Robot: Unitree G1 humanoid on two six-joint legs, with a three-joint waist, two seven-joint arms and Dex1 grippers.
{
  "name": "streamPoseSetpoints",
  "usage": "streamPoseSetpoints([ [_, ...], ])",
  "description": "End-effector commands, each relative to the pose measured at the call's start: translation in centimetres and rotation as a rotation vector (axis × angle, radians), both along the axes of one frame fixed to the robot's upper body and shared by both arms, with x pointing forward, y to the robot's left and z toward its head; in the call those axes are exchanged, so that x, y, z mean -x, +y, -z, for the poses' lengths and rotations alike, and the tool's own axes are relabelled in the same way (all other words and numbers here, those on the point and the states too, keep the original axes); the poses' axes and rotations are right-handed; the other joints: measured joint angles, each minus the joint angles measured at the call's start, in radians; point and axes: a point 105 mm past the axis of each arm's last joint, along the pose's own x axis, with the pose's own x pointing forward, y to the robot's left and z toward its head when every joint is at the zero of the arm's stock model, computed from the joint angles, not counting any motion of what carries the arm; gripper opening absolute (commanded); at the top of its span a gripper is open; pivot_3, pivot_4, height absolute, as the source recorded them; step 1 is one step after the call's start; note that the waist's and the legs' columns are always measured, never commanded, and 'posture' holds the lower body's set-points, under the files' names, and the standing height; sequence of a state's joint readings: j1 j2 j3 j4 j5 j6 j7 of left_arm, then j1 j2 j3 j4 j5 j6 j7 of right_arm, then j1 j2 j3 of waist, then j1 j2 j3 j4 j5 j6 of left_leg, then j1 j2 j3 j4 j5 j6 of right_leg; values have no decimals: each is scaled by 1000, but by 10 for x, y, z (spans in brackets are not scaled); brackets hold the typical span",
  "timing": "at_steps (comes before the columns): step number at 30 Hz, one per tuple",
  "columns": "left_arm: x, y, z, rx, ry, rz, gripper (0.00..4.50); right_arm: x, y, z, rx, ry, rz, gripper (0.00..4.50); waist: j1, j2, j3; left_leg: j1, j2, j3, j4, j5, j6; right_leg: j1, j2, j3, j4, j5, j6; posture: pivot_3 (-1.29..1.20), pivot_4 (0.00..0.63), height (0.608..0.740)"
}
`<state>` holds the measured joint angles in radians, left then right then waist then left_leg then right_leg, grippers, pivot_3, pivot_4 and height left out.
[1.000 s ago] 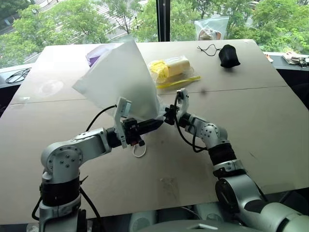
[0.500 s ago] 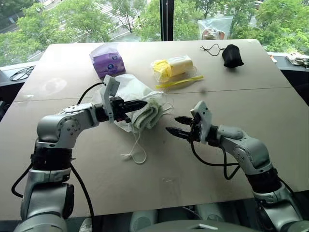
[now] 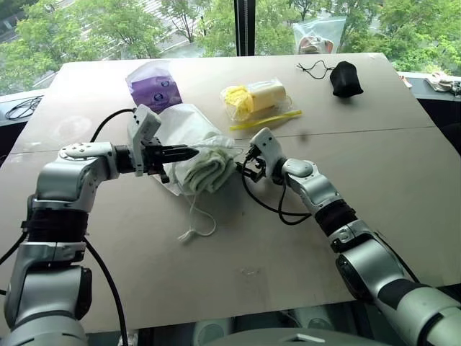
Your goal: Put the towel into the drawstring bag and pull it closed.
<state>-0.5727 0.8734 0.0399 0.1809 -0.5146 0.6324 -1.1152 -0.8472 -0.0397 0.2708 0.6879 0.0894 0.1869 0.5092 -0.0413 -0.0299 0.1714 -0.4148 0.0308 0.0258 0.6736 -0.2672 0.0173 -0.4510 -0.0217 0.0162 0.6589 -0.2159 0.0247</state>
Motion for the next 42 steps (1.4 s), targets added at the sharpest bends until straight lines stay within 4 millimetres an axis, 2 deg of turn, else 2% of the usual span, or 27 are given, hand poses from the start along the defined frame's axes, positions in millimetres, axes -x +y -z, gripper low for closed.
streamPoseSetpoints([
  [1,11,8,-17,-8,-84,-44,0,2,-2,-7,-13,-45,-49,2314,0,0,0,0,0,0,0,0,0,0,-1,0,0,0,0,0,150,740],
  [4,22,10,-17,27,-75,-65,0,8,-5,-9,-25,-59,-86,697,1,0,0,0,0,0,0,0,0,0,-3,-1,-2,0,0,0,150,740],
  [5,28,12,-21,74,-64,-77,0,10,-8,-10,-32,-59,-92,249,1,0,0,0,-1,-1,0,-2,3,0,-3,-1,-1,0,0,0,150,740],
  [6,33,13,-24,107,-56,-85,0,12,-10,-10,-37,-58,-96,38,1,0,0,0,0,-2,0,-2,3,0,-4,-1,0,0,0,0,150,740],
  [8,44,17,-30,145,-51,-98,569,15,-13,-12,-35,-66,-96,0,0,0,0,0,-1,-3,0,-2,4,0,-6,-1,1,0,0,0,150,740],
  [11,70,28,-41,202,-40,-165,1728,22,-20,-16,-41,-74,-97,0,-5,0,0,1,-1,-4,0,-2,3,1,-6,-2,3,0,0,0,150,740],
  [12,84,27,-37,218,-5,-167,2251,25,-23,-16,-35,-78,-95,0,-4,0,0,2,0,-3,0,-2,3,1,-6,-2,3,0,0,0,150,740],
  [14,110,17,-13,182,80,-162,3015,31,-28,-17,-33,-77,-89,0,-8,1,0,2,0,-4,0,-2,3,1,-6,-1,3,0,0,0,150,740],
  [16,125,9,11,158,133,-205,3015,36,-30,-19,-50,-66,-82,0,-4,3,1,3,0,-3,0,-2,3,2,-8,0,2,0,0,0,150,740],
  [21,120,2,76,26,143,-438,3015,45,-30,-21,-33,-66,-84,0,12,3,1,4,-2,-6,1,0,1,4,-10,-3,3,0,-1,0,150,740],
  [25,98,-9,94,13,83,-548,3015,52,-30,-27,-18,-83,-92,0,30,2,0,19,-4,-7,1,0,1,19,-9,-3,3,-3,-5,0,150,740],
  [29,94,-33,116,-31,109,-504,3015,55,-31,-36,-42,-82,-75,0,29,4,-1,22,-5,-5,1,1,2,21,-5,-2,4,-2,-5,0,150,740],
  [31,92,-42,121,-36,110,-491,2472,55,-32,-37,-34,-85,-66,0,31,4,-1,22,-5,-5,1,1,2,21,-5,-2,4,-2,-3,0,150,740],
  [33,88,-43,123,-27,103,-510,1694,55,-32,-38,-28,-90,-62,0,31,4,-1,22,-5,-5,1,1,2,21,-5,-3,3,0,-1,0,150,740],
  [34,84,-38,125,-41,91,-534,1355,56,-32,-40,-32,-95,-60,0,31,4,-1,21,-5,-5,1,1,2,21,-5,-3,3,0,-1,0,150,740],
  [36,78,-28,126,-58,57,-582,334,56,-31,-46,-53,-104,-51,0,31,5,-2,21,-5,-5,1,1,2,21,-5,-3,3,0,-1,0,150,740],
  [37,75,-24,124,-61,32,-605,89,56,-32,-48,-69,-106,-42,0,31,5,-2,21,-5,-5,1,1,2,21,-5,-4,3,0,-1,0,150,740],
  [40,68,-7,111,-94,-84,-673,89,56,-35,-56,-117,-106,-11,0,29,5,-2,21,-5,-5,1,1,2,21,-5,-4,3,0,-1,0,150,740],
  [42,65,18,91,-168,-232,-765,89,58,-40,-65,-145,-125,6,0,27,4,-2,21,-5,-5,1,1,2,21,-4,-4,3,0,-1,0,150,740],
])
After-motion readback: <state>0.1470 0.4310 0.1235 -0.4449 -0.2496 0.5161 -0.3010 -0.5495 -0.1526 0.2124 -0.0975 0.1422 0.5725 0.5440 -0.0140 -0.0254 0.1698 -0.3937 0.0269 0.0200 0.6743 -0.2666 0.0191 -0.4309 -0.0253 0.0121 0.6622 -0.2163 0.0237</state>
